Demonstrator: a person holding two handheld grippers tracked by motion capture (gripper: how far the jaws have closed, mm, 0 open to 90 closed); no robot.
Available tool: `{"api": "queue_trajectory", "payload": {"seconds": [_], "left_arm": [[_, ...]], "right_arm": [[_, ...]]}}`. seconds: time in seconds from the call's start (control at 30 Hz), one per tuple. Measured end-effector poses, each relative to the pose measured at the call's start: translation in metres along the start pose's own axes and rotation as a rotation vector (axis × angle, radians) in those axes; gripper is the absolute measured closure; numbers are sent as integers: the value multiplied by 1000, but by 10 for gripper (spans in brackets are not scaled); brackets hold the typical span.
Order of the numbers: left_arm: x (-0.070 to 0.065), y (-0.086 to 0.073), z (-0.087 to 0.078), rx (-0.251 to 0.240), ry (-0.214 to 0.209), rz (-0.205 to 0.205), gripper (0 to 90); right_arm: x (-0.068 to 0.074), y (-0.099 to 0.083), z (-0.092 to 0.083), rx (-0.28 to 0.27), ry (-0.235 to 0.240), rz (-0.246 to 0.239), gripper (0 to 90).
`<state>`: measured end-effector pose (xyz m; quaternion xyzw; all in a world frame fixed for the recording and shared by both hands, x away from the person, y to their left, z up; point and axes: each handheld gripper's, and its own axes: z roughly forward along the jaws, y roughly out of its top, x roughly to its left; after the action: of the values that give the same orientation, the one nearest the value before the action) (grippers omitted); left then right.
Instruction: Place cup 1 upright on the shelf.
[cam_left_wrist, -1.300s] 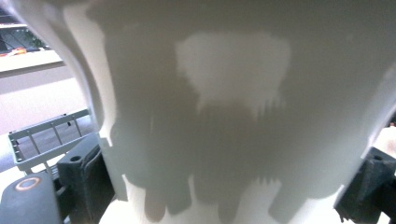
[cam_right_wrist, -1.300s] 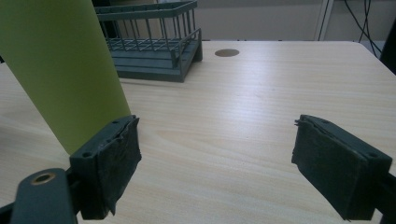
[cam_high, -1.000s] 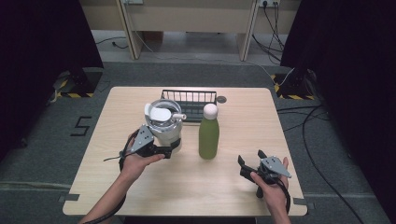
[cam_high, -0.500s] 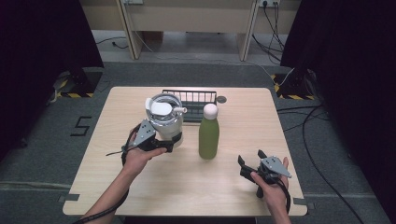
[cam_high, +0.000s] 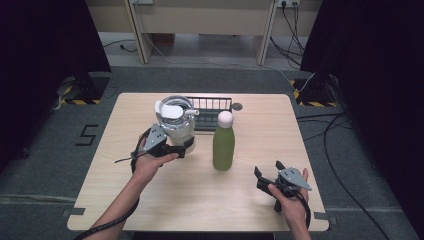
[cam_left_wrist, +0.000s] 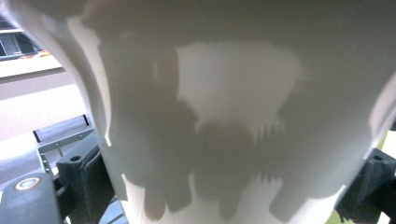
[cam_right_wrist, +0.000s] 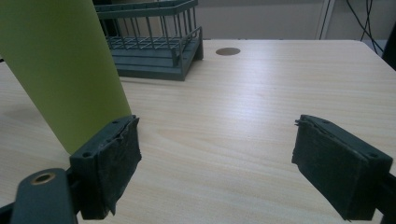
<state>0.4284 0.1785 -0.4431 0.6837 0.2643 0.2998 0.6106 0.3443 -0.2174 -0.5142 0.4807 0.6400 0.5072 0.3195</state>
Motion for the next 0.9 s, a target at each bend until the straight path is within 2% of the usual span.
{"api": "queue_trajectory", "payload": {"seconds": [0.4, 0.43, 0.5, 0.9], "left_arm": [[6, 5, 10, -1, 5, 4, 105], [4, 5, 12, -27, 5, -26, 104], [6, 5, 15, -31, 7, -34, 104], [10, 6, 18, -31, 15, -40, 104]], "right_arm": [[0, 0, 0, 1, -1, -1, 148], [0, 0, 0, 1, -2, -1, 148], [0, 0, 0, 3, -2, -1, 148], [0, 0, 0, 3, -2, -3, 148]]}}
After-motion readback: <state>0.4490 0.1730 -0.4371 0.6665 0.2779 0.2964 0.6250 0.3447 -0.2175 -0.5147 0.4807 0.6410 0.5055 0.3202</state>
